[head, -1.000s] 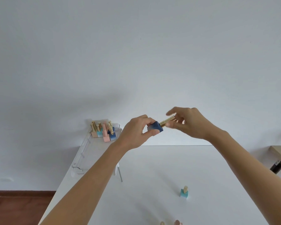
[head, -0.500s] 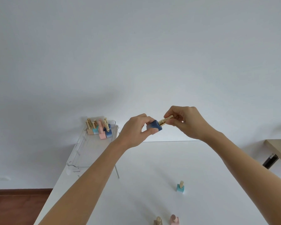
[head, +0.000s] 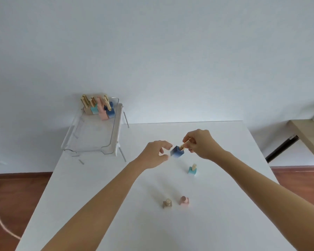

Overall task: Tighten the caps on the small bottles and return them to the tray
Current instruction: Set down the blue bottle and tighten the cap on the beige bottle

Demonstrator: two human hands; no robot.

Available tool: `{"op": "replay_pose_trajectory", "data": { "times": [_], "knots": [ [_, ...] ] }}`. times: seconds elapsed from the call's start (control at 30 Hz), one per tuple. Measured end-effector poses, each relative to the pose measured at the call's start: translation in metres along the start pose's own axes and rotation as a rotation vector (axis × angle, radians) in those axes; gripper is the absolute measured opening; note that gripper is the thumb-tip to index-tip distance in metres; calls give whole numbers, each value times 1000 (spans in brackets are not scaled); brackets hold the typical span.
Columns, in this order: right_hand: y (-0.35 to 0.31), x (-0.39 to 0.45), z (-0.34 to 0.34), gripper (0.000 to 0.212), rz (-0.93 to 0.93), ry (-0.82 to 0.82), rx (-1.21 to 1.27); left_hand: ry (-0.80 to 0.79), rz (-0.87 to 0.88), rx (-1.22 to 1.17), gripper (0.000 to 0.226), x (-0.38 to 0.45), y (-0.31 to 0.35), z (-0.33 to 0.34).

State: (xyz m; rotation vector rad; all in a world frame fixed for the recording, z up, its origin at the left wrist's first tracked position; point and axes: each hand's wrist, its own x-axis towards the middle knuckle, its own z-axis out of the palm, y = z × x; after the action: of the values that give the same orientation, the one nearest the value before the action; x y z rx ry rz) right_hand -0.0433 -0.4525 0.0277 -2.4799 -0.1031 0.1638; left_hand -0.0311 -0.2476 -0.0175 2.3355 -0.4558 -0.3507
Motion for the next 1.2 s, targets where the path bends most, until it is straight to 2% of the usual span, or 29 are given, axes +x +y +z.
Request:
{"op": "replay_pose_trajectory", "data": {
  "times": [0.23, 0.33, 0.47, 0.6, 0.7, 0.8, 0.97, 1.07, 1.2],
  "knots": [
    [57, -14, 60, 20, 184, -161, -134, -407, -244, -24, 61, -34, -70, 70],
    [70, -18, 76, 21, 199, -216, -212, -480, -280, -31, 68, -48, -82, 96],
    [84, -21, 93, 22, 223, -273, -289, -394, -252, -30, 58, -60, -90, 122],
    [88, -23, 100, 24, 165, -277, -367, -255, -205, 1, 39, -66, -94, 133],
    [85, -24, 100, 23, 134, -276, -382, -211, -173, -11, 25, -68, -95, 135],
    [79, -27, 95, 26, 148, -295, -354, -205, -171, -43, 23, -68, -96, 130],
    [62, -26, 72, 33, 142, -271, -399, -81, -122, -138, 19, -55, -83, 94],
    [39, -21, 47, 34, 57, -202, -293, -9, -76, -160, 18, -41, -65, 58],
    [-5, -16, 16, 43, -197, -150, -53, 63, 21, -131, 18, -22, -37, 13]
  ]
}}
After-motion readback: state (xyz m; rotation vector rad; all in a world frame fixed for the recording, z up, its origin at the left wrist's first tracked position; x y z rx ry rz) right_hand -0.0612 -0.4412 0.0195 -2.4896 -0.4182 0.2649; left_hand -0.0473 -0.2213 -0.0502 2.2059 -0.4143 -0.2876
